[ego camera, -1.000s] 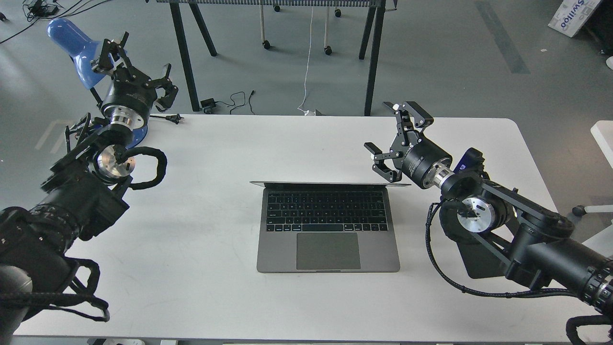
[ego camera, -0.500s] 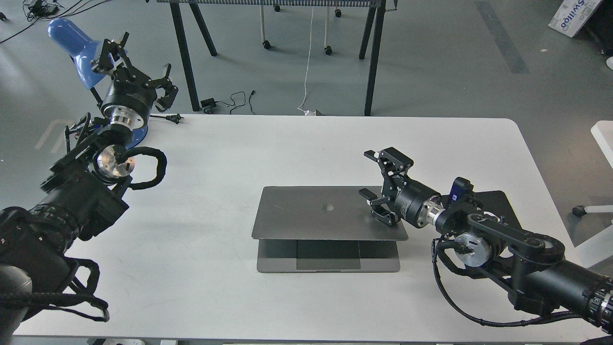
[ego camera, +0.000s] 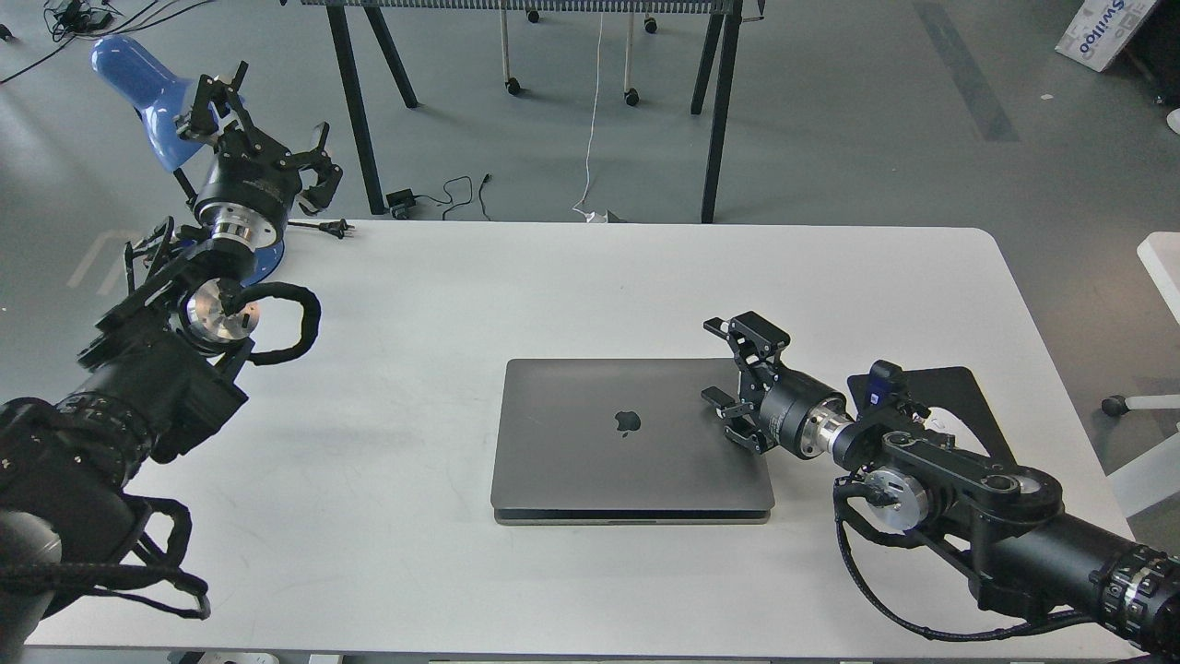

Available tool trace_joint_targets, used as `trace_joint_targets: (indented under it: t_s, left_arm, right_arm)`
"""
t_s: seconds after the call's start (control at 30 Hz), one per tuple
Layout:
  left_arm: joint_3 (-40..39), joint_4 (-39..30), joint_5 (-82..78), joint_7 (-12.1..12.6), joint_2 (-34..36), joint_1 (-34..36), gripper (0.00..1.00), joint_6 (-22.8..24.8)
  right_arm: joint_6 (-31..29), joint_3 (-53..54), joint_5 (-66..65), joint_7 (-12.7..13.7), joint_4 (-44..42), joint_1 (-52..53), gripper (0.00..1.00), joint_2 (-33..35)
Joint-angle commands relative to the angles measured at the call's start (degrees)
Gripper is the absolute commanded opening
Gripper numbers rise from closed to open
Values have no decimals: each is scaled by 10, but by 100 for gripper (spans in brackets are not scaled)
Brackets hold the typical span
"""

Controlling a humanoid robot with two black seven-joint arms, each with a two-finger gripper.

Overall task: Close notebook with right arm
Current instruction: 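Lift the right gripper slightly off the closed laptop lid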

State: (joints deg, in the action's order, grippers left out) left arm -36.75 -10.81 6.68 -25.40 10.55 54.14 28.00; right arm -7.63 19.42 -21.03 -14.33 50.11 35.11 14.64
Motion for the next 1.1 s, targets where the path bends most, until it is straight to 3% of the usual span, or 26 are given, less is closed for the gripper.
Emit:
trace_joint_targets:
  t_s: [0.0, 0.7, 0.93, 1.07]
  left_arm:
    - [-1, 0, 1, 0, 0, 1, 100, 0]
    - [-1, 0, 1, 0, -1, 1, 100, 0]
    - [-1, 0, 1, 0, -1, 0, 100, 0]
    - [-1, 0, 1, 0, -1, 0, 100, 0]
  right_arm:
    - [12, 0, -12, 0, 0, -3, 100, -7]
    - [16, 17, -8, -3, 10, -11, 100, -8]
    - [-3, 228, -6, -11, 21, -11, 100, -1]
    - [8, 329, -4, 7, 9, 15, 100, -1]
